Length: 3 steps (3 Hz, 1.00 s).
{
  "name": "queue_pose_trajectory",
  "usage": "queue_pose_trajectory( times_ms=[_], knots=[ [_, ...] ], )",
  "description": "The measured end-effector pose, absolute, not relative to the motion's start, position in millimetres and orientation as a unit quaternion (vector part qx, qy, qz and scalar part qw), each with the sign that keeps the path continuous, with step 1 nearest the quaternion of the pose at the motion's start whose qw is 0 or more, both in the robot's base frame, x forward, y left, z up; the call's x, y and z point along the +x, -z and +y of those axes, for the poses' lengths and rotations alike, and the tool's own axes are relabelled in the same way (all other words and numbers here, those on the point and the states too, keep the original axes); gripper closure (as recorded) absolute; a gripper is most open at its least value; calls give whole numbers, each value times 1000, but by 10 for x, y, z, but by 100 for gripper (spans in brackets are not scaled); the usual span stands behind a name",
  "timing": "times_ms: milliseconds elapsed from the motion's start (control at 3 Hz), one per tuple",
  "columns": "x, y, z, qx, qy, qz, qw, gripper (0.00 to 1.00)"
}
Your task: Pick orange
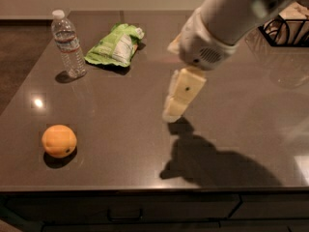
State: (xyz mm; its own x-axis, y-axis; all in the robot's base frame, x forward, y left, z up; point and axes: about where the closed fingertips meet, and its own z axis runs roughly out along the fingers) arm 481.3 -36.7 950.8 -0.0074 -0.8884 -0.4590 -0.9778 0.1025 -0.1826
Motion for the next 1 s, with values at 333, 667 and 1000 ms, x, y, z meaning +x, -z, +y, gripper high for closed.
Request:
queue_pose_trajectory(
  times_ms=[333,667,1000],
  knots=[
    [4661,-9358,156,-674,-133,679,258,0],
    [4518,-9156,659,-694,-155,649,269,0],
    [4371,-8900,1179,-719,-176,614,273,0]
  ],
)
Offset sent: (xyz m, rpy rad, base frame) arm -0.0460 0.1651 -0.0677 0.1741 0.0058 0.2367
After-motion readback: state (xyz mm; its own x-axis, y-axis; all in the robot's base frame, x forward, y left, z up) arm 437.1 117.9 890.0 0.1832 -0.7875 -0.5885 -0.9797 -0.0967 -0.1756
